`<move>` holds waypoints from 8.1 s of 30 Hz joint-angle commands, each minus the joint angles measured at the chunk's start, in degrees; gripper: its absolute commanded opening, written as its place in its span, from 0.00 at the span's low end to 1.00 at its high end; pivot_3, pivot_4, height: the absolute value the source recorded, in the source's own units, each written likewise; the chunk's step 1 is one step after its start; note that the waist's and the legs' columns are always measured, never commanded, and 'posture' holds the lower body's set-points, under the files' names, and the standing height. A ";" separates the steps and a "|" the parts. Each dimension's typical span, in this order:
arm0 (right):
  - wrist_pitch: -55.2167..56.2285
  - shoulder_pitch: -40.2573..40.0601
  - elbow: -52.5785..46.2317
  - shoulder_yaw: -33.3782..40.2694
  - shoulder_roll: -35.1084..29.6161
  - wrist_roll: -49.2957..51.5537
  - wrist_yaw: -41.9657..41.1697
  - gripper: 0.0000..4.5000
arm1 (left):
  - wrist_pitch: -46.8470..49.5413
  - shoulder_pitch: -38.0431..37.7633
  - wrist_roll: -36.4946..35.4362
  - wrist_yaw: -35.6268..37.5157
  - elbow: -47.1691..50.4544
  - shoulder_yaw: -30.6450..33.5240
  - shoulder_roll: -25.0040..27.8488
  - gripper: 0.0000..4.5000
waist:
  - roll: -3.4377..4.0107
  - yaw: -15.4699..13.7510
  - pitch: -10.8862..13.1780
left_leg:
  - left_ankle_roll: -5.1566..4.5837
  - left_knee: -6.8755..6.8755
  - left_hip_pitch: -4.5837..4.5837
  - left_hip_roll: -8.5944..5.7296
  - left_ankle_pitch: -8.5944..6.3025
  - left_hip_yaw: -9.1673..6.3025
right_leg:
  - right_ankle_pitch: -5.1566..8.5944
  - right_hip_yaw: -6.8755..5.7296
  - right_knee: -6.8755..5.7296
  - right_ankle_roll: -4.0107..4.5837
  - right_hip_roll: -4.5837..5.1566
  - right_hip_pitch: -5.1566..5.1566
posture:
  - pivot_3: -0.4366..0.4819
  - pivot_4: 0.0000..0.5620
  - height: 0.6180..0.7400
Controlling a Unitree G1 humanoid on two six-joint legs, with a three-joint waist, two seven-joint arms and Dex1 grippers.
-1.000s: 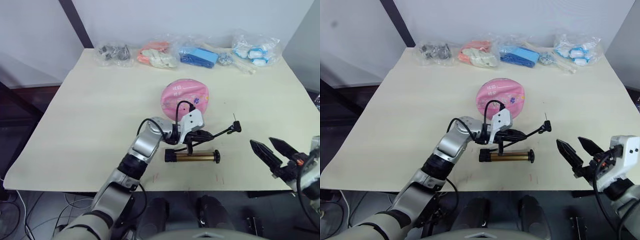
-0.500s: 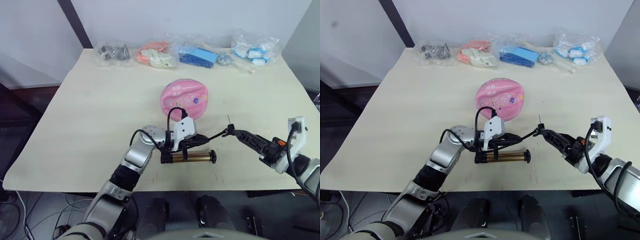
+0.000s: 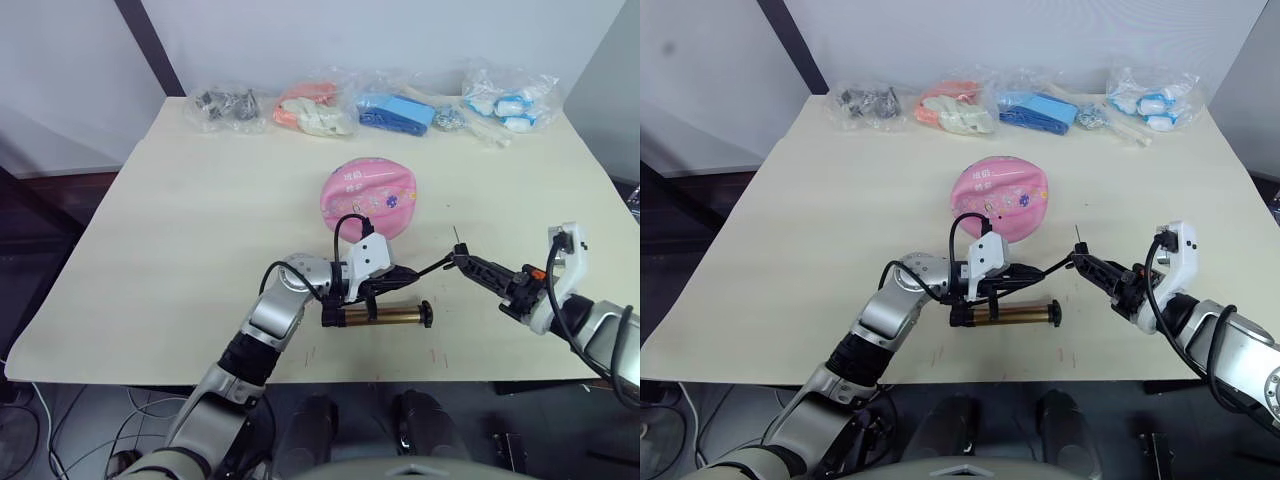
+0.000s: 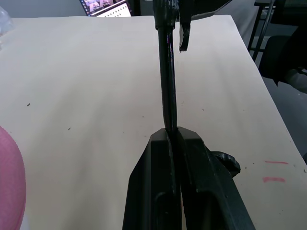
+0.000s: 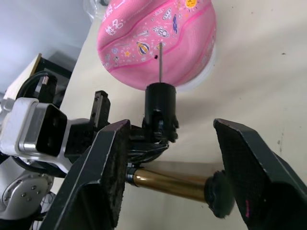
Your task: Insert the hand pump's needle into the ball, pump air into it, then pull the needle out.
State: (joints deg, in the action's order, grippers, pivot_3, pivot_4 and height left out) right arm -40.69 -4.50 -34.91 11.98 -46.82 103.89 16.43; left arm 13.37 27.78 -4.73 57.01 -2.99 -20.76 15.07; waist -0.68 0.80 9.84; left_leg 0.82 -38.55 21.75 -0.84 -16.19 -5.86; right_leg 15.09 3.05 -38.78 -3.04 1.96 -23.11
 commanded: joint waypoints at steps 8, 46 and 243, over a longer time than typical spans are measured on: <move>2.65 2.08 -1.42 -0.24 3.94 -3.80 2.17 0.65 | 0.93 0.39 -1.33 -0.80 3.35 0.02 -0.43 0.00 | 0.00 0.02 0.00 | 0.00 0.00 0.00 0.00 0.00 -0.01 | 0.00 -0.01 0.00 0.00 -0.01 0.00 | 0.48 0.27 1.00; 2.28 3.33 -2.59 -1.19 7.32 -6.85 2.05 0.65 | 3.67 0.24 -3.02 -1.10 5.74 -0.01 0.55 0.00 | 0.00 0.05 0.00 | 0.00 0.02 0.00 0.00 0.00 -0.01 | 0.00 -0.01 0.02 0.00 0.00 -0.01 | 0.48 0.27 1.00; -20.58 51.18 61.46 -2.81 37.80 5.55 33.47 0.09 | 0.07 29.11 11.72 7.39 -22.36 5.68 14.49 0.00 | -0.03 3.26 0.07 | 0.21 -0.16 0.91 -0.09 0.17 -0.02 | -0.02 -0.06 -0.49 0.03 0.08 -1.08 | 0.48 0.27 1.00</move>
State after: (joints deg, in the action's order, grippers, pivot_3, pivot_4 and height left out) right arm -62.65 45.26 26.38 8.00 -9.40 109.00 48.99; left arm 13.66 57.43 7.66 63.23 -27.52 -13.97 30.01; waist -0.70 4.06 9.91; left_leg 1.01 -38.76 22.65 -0.94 -16.03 -5.87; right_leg 15.07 3.00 -39.37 -3.01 2.04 -24.18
